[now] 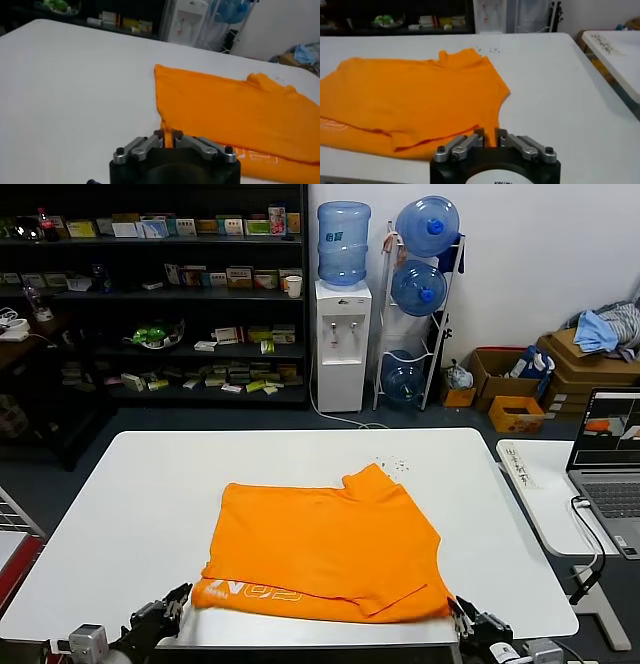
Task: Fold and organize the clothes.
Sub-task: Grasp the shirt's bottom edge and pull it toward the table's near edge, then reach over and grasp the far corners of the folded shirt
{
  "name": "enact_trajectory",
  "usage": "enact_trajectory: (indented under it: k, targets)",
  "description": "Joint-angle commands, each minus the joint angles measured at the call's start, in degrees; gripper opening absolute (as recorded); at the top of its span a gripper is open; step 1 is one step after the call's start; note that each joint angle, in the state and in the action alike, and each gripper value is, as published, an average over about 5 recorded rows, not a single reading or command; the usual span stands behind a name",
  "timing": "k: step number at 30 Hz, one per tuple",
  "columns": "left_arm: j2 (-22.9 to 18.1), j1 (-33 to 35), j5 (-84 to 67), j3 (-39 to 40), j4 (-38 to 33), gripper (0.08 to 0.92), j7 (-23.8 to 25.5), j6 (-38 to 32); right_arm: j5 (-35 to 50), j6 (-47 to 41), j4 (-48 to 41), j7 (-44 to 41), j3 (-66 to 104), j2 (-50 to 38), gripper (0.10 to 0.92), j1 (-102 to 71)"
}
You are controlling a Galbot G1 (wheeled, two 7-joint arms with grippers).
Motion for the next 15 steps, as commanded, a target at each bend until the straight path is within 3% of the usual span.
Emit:
enact_trajectory:
  k: [1,5,9,11,15]
  targets:
    - [3.4,-14.5,-2.0,0.8,2.3,0.338,-1.1,0.6,2.3,0.5,-3.1,0.9,-2.8,-3.6,0.441,18.7]
    - [2.5,-33.9,-1.6,9.7,14.0,0.45,3.7,-1.5,4.4,1.2,-16.9,1.7,-14.0,0.4,0.545,42.7]
    - [-1.9,-51.3,0.1,20.1,30.0,0.572,8.1,-4.3,3.5,1.5,-33.4,1.4,-23.6,8.8,0.657,60.1]
    - [-4.5,-56.9,1.1,23.9,37.2,0.624,9.9,-5.4,2.6,1.3,-40.6,0.9,-26.6,13.1,0.718,65.7]
    - [-8.3,-61.6,1.1,28.5,45.0,0.743,11.4,-5.6,1.5,0.0,-51.2,0.1,-29.7,19.7,0.801,71.1]
